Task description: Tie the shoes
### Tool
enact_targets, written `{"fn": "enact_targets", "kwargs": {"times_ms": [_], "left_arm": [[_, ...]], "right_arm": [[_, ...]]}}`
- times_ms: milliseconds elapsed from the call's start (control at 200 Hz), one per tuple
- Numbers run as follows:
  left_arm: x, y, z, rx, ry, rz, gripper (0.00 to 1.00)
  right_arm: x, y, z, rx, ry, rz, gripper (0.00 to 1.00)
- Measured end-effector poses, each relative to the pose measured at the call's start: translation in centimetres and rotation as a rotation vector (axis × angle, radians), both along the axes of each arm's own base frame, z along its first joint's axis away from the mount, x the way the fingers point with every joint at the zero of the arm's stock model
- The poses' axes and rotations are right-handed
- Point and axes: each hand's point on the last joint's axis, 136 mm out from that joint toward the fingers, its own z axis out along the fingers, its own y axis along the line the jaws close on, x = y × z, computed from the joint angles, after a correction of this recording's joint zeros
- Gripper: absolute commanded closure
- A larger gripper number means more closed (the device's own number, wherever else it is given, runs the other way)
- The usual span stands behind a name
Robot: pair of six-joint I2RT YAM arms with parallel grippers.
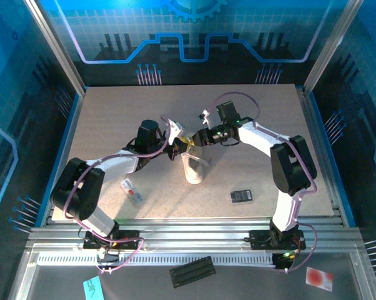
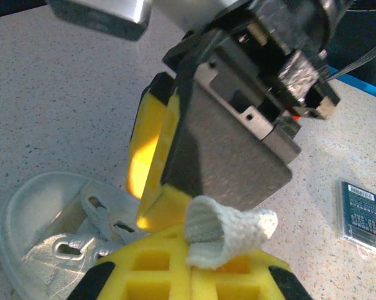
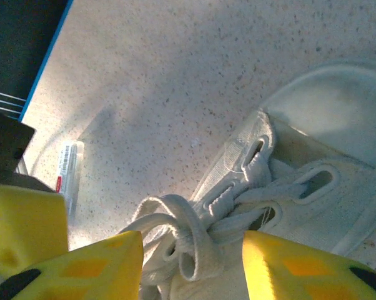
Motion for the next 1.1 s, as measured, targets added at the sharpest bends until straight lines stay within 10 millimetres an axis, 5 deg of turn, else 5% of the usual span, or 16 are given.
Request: {"fn": "enact_targets", "kwargs": {"times_ms": [395,730,1096], "left_arm": [[-0.2,0.1,-0.4,0.007,0.015,0.000,1.00],[-0.3,0.1,-0.3,0.006,0.015,0.000,1.00],[-0.5,0.2,-0.5,0.005,0.048,0.007,1.00]], "right_arm": [[-0.9,0.2,-1.9,-0.091,0.055,0.025,0.58],[-0.8,0.4,-2.8,-0.122,0.042,0.042,0.88],[-1.7,-0.7,-1.7,-0.094,-0.059,-0.013,0.84]]}}
